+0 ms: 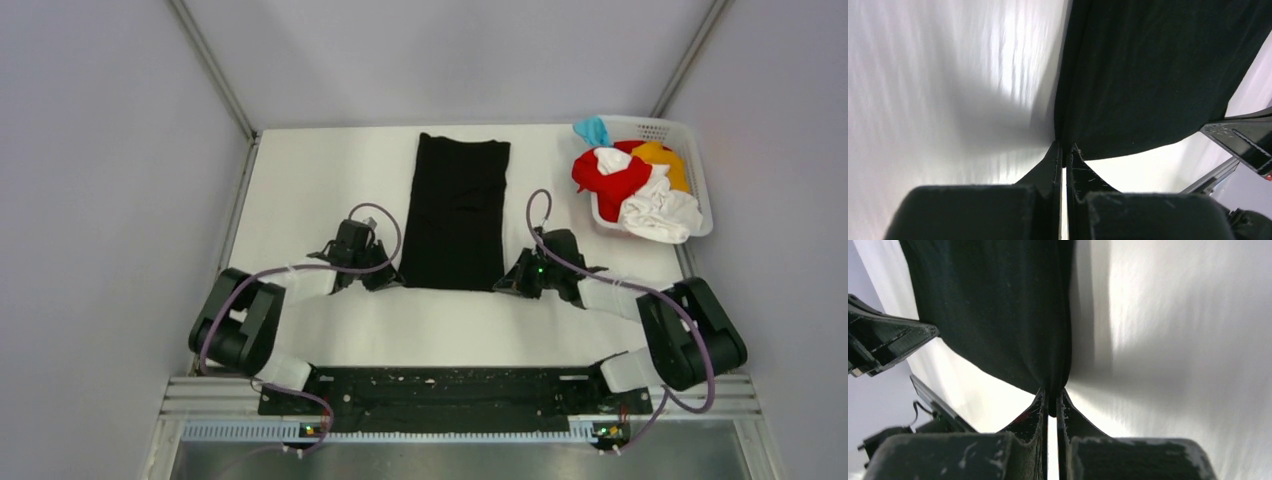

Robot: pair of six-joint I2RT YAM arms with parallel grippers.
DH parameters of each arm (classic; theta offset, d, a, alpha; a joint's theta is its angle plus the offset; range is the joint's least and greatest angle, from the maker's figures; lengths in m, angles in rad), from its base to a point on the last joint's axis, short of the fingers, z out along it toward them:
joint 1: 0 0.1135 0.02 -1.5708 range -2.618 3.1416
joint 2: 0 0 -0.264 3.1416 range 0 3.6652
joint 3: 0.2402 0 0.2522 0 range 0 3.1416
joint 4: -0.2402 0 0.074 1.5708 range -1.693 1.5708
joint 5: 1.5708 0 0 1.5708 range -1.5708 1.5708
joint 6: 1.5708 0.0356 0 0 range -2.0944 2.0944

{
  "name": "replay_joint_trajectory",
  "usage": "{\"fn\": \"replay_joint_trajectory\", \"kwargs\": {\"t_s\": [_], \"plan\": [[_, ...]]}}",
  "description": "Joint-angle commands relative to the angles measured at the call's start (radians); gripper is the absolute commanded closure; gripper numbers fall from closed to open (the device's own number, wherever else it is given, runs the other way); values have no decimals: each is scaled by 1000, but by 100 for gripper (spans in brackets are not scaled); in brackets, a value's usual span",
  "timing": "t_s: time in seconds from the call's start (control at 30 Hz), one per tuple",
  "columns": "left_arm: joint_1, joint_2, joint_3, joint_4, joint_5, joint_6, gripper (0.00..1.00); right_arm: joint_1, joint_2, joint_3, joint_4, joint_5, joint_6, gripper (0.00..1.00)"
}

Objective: Fold and stack the t-shirts
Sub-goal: Grab one side of the 2/3 rectangular tshirt with both arms, then fold the long partially folded tshirt into a neat square

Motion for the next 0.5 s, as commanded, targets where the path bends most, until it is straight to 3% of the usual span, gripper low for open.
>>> {"fn": "replay_joint_trajectory", "kwargs": {"t_s": [0.0, 0.2, 0.33, 0.47], "plan": [[-24, -219, -144, -44, -41, 10, 100, 66, -176, -39, -205, 8, -68, 100], [-147, -651, -249, -287, -124, -58, 100, 223, -529, -74, -520, 9, 8, 100], [-194, -962, -231, -422, -182, -86, 100, 251, -746, -23, -673, 34, 49, 100], [-196, -1024, -157, -416, -229, -44, 100, 251, -750, 82, -697, 77, -5, 100]]}}
